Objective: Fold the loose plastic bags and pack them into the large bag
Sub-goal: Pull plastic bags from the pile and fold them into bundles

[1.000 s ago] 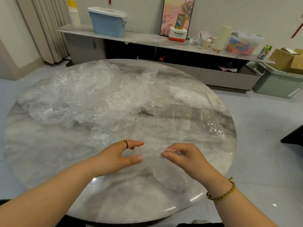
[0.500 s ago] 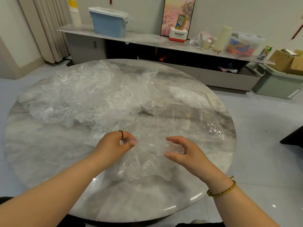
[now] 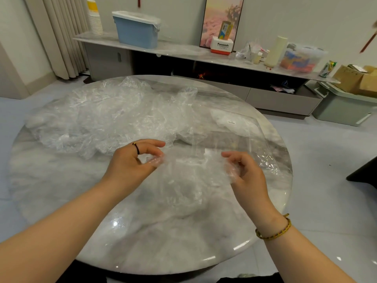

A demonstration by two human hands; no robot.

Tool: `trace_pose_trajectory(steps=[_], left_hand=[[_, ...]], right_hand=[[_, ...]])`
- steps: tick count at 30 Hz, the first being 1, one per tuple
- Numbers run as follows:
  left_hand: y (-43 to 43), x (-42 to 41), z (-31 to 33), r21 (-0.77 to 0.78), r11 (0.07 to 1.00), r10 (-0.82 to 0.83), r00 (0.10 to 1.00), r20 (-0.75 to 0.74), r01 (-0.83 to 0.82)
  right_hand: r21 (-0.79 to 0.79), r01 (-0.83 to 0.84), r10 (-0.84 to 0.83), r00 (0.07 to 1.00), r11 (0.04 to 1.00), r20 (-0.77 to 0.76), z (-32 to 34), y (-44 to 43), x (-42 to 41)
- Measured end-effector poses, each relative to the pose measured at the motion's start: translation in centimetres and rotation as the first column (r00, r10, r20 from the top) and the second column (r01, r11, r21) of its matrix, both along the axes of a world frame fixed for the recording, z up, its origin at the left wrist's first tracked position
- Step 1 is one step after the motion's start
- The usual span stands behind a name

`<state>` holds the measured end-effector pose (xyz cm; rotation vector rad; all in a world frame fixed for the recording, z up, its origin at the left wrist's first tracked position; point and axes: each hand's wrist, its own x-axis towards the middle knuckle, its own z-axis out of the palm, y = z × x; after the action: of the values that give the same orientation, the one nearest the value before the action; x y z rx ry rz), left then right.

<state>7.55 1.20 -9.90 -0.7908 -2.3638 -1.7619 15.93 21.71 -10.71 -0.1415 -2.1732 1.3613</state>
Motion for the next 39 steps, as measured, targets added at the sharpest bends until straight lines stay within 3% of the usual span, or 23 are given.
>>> trace_pose_trajectory(steps=[2, 4, 7, 9, 14, 18, 20, 23, 25, 29, 32, 36, 39], left_hand=[[-0.2, 0.2, 0.2, 0.007, 0.997, -0.077, 0.996, -0.043, 0.077], [-0.6, 0.0, -0.1, -0.037, 0.99, -0.138, 0.984, -0.11, 0.134], [-0.8, -0.1, -1.1, -0.303, 0.932, -0.294, 0.906, -0.305, 0.2], [-1.1, -0.1, -2.4, -0.461, 0.859, -0.408, 0.843, -0.351, 0.223], [-1.4, 1.2, -4.6, -0.64, 0.701, -0.566, 0.792, -0.231, 0.314], [-1.4, 2.3, -5.4, -0.805, 0.456, -0.56, 0.826, 0.071, 0.378], [-1.4, 2.5, -5.5, -0.83, 0.404, -0.527, 0.84, 0.132, 0.384], [-1.1, 2.5, -5.2, -0.804, 0.42, -0.439, 0.87, 0.225, 0.421], [-1.0, 2.2, -5.2, -0.748, 0.488, -0.37, 0.883, 0.289, 0.45], [-0.8, 1.4, -5.1, -0.539, 0.694, -0.199, 0.847, 0.493, 0.477], [-0.7, 0.9, -5.5, -0.463, 0.801, -0.081, 0.835, 0.544, 0.379], [-0.7, 0.7, -5.6, -0.586, 0.778, 0.065, 0.9, 0.432, 0.225], [-0.4, 1.1, -4.7, -0.737, 0.669, 0.139, 0.96, 0.245, 0.091]], right_hand=[[0.163, -0.038, 0.052, 0.996, 0.986, -0.079, 0.2, 0.6, 0.3], [0.352, -0.063, 0.091, 0.994, 0.934, -0.062, 0.2, 1.7, 1.0], [0.557, -0.181, 0.168, 0.983, 0.811, 0.076, -0.6, 3.2, 2.8], [0.637, -0.243, 0.174, 0.97, 0.732, 0.171, -1.6, 3.7, 4.0], [0.666, -0.451, 0.248, 0.891, 0.595, 0.381, -3.5, 3.6, 5.6], [0.655, -0.553, 0.227, 0.825, 0.515, 0.518, -4.6, 3.6, 6.3], [0.666, -0.576, 0.2, 0.807, 0.474, 0.555, -4.8, 3.2, 6.3], [0.556, -0.624, 0.198, 0.743, 0.549, 0.639, -4.4, 2.5, 5.8], [0.465, -0.619, 0.156, 0.69, 0.633, 0.706, -4.0, 2.3, 5.4], [0.308, -0.422, 0.067, 0.674, 0.853, 0.736, -3.9, 1.9, 4.2], [0.276, -0.321, -0.001, 0.651, 0.906, 0.759, -3.8, 1.4, 3.3], [0.351, -0.267, -0.11, 0.636, 0.898, 0.764, -3.5, 0.9, 2.4], [0.442, -0.262, -0.19, 0.637, 0.858, 0.747, -3.6, 0.4, 2.0]])
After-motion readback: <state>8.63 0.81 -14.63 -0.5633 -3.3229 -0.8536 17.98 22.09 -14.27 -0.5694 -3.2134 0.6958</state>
